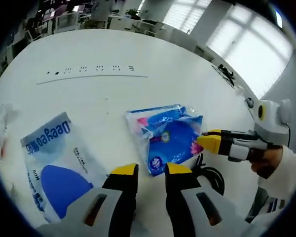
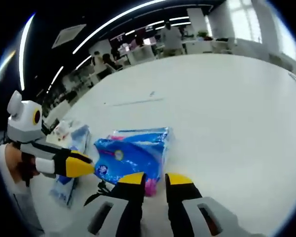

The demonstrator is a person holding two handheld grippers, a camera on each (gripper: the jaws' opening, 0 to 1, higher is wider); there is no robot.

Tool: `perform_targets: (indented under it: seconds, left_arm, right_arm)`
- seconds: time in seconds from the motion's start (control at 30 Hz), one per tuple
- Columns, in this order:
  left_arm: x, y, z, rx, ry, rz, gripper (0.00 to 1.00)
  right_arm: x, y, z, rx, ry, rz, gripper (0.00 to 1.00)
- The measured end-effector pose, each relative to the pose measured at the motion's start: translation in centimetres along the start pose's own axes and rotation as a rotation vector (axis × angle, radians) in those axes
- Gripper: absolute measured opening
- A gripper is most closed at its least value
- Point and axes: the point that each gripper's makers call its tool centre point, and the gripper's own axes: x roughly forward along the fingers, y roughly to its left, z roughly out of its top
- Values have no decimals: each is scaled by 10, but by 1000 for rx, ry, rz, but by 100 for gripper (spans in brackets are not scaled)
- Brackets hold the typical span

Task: Arrange the tabletop items into an orderly group along one side of the table until the central work area is clear of visible clutter.

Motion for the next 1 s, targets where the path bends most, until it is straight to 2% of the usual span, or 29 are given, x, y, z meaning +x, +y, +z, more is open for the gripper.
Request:
perform_targets:
  seconds: [0.1, 0.2, 0.43, 0.6, 0.63, 0.7, 0.8, 0.93, 1.0]
  left_arm:
    - [-9, -3, 4, 3, -20, -11, 31]
    - [-24, -9, 6, 23, -52, -14, 35]
    - [-62, -16, -4, 37, -107, -20, 44]
    - [-97, -23, -14, 45, -148, -10, 49]
    - [-102, -23, -15, 45, -154, -11, 51]
    - [-113, -25, -16, 58, -163, -16, 53]
    - [-125, -21, -16, 86, -166, -6, 57]
    - [-142, -11, -5, 63, -195, -8, 60]
    - [-151, -7, 1, 68, -200, 3, 60]
  right_arm:
    - [-7, -1, 4, -18, -25, -17, 28]
    - [-22, 6, 12, -23, -61, 3, 31]
    - [-58, 27, 31, -42, -160, 62, 40]
    - [-91, 46, 34, 6, -177, 127, 51]
    - [-93, 48, 35, 0, -174, 137, 54]
    - [-101, 53, 38, -72, -139, 146, 59]
    - [-113, 58, 57, -96, -160, 161, 64]
    - [-130, 69, 88, -118, -198, 208, 77]
    - [-135, 74, 104, -149, -222, 232, 74]
